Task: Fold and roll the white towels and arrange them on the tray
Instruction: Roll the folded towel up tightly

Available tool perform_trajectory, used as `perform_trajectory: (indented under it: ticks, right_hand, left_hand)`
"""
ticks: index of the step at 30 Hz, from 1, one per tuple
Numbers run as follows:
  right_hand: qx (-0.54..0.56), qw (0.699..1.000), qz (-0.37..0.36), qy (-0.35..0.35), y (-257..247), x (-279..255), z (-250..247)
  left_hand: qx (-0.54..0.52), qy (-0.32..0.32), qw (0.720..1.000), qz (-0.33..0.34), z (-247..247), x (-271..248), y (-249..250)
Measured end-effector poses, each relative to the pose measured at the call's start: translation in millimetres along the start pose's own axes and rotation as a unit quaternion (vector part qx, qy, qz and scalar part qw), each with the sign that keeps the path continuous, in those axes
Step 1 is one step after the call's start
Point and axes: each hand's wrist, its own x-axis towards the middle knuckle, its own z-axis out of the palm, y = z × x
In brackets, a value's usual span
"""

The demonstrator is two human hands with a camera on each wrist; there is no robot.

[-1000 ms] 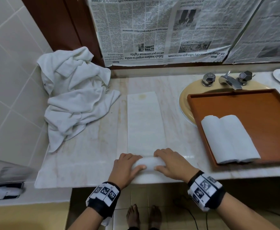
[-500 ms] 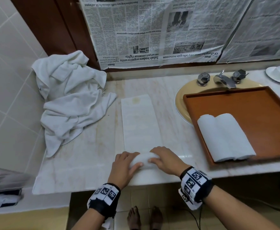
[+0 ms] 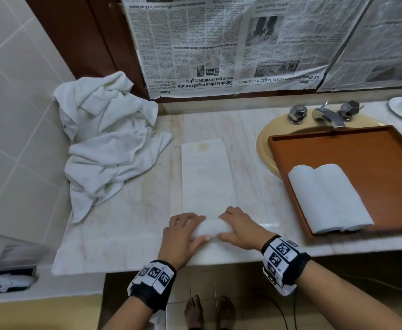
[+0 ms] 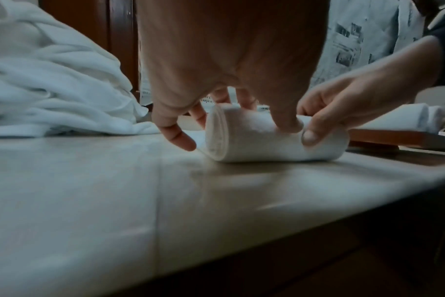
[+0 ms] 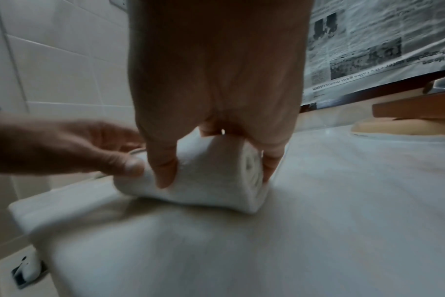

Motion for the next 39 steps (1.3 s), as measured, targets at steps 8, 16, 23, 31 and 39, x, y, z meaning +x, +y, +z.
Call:
perform_trajectory:
  ticks: [8,16,23,31,39]
  right_hand:
    - [-0.131,0.989,-0.035,0.056,-4.0,-20.7,17.7]
    - [-0.098,0.994,0.009,-0.040,-8.1,-1.8,0.2]
    - [-0.074,0.996,-0.012,0.040,-4.4,-16.9,7.9]
    - [-0.016,0.996,-0.037,0.078,1.7,-17.8,16.1]
    - [0.096,0.992,0.029,-0.077,4.7,-10.8,-14.9]
  left_hand:
    - [-0.096,-0.090,0.991,-0.012,-5.0,12.7,-12.8]
    - [-0.017,-0.034,0.998,0.051,-0.4,-0.2,-5.2]
    - [-0.090,-0.104,0.990,-0.008,-4.3,5.6,-8.2]
    - [-0.087,-0.127,0.987,-0.035,-15.6,17.0,-3.5]
    - [-0.033,-0.078,0.996,0.007,-3.4,-2.1,-0.6]
